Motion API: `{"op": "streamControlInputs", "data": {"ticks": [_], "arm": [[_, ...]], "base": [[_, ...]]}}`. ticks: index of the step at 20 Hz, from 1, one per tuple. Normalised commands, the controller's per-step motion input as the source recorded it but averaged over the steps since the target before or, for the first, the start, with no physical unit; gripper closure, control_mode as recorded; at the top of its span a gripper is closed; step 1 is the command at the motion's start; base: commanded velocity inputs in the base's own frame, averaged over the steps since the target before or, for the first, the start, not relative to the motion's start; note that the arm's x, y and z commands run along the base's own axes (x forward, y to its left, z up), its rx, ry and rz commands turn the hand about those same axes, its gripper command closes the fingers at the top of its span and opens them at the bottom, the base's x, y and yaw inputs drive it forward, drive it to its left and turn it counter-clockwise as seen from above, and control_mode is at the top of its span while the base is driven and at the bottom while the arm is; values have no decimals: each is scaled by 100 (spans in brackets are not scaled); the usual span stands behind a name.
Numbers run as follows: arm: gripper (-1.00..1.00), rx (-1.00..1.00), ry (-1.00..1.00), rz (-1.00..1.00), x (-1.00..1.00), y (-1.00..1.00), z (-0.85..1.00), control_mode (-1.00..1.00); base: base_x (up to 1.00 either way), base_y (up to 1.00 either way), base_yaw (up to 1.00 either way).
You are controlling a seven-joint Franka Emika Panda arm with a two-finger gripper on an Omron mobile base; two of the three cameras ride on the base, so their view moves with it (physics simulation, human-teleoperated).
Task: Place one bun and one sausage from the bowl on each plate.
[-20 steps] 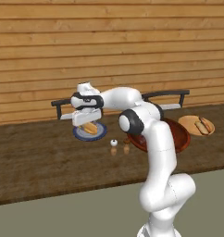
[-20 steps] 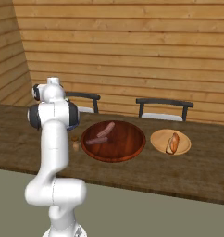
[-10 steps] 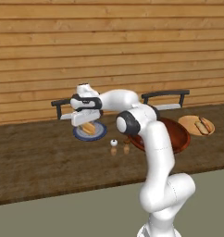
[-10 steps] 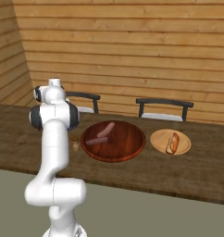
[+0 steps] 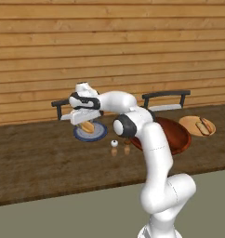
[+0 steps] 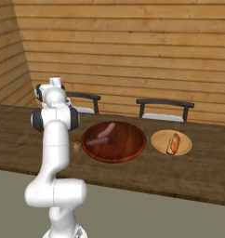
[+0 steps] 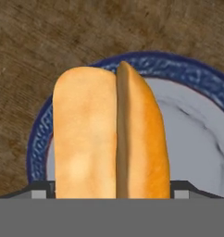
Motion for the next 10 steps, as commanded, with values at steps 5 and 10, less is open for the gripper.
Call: {"op": "streamControlInputs", "data": {"ticks": [5, 10], "arm": [[-100, 0, 0, 0, 5, 0, 0, -100], [-100, 0, -1, 0, 1, 0, 4, -100]], "base": [[0, 0, 0], [0, 0, 0]]}}
